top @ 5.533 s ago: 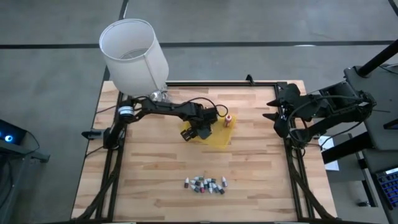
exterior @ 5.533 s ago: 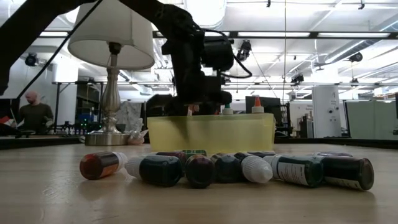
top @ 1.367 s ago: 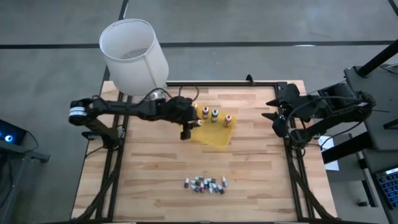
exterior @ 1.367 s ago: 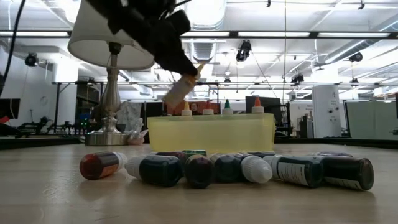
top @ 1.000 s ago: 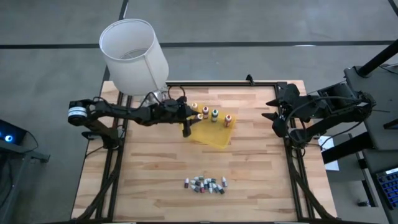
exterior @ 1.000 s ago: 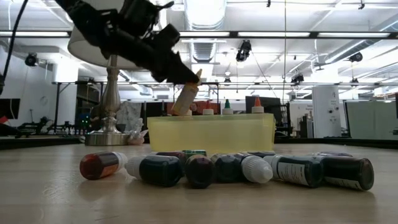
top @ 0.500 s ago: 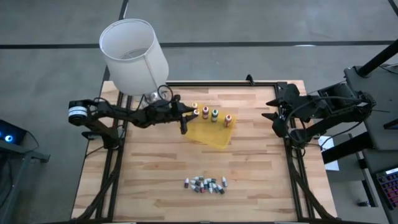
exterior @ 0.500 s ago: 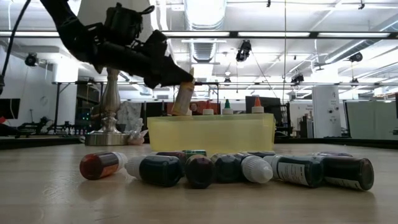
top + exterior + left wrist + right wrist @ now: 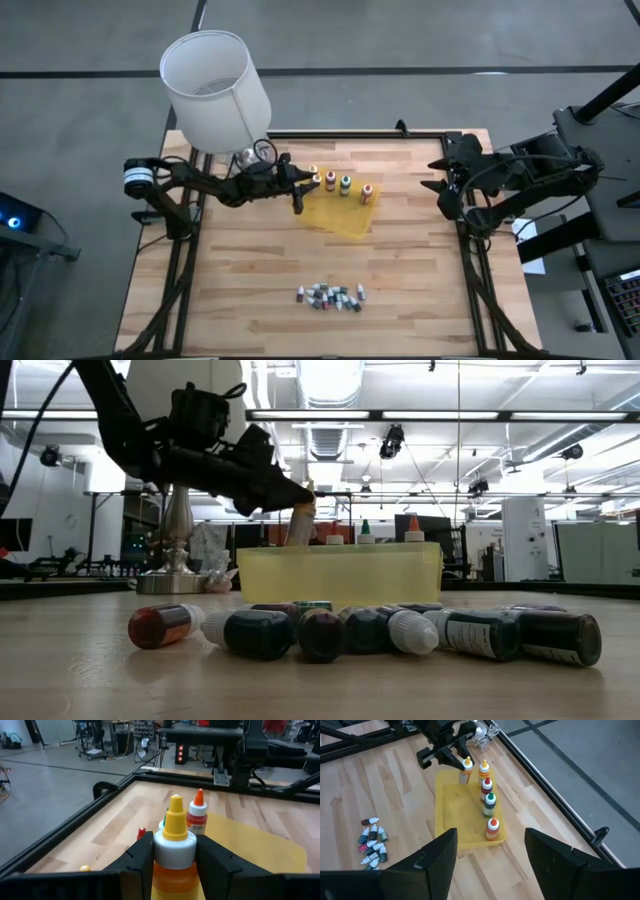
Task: Pick & Place food coloring
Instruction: Put the large yellow food coloring bottle into the yellow bin
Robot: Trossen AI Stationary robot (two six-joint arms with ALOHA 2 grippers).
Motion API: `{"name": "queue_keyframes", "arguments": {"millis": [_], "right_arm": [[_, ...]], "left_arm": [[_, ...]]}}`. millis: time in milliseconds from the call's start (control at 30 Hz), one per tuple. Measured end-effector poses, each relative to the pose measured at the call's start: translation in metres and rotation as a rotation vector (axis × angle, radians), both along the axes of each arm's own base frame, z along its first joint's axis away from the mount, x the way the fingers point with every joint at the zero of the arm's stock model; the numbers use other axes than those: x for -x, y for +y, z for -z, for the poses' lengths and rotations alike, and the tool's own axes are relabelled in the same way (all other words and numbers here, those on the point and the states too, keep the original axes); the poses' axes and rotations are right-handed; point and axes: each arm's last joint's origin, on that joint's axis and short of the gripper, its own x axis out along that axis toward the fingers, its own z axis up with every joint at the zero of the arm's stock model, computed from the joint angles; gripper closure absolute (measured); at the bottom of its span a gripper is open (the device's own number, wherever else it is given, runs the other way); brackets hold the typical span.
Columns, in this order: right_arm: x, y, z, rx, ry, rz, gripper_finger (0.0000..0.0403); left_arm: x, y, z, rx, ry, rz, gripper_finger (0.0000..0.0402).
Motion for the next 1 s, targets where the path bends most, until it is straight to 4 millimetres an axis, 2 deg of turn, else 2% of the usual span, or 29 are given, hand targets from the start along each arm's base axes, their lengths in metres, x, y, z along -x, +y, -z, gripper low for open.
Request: {"name": "queue_keyframes", "arguments": {"millis": [433, 767, 1000], "right_arm": [[0.0, 0.0, 0.0, 0.0, -0.001, 0.0, 0.0179], [-0.001, 0.0, 0.001, 0.0, 0.0, 0.0, 0.0179], [-0.002, 0.001, 0.001, 0.001, -0.006, -0.003, 0.0179]], "left_arm": [[0.004, 0.01, 0.006, 0.042, 0.003, -0.037, 0.0304], [0.02, 0.007, 0.014, 0.042, -0.073, -0.039, 0.0304], [0.024, 0.007, 0.018, 0.051, -0.064, -0.047, 0.0304]]}}
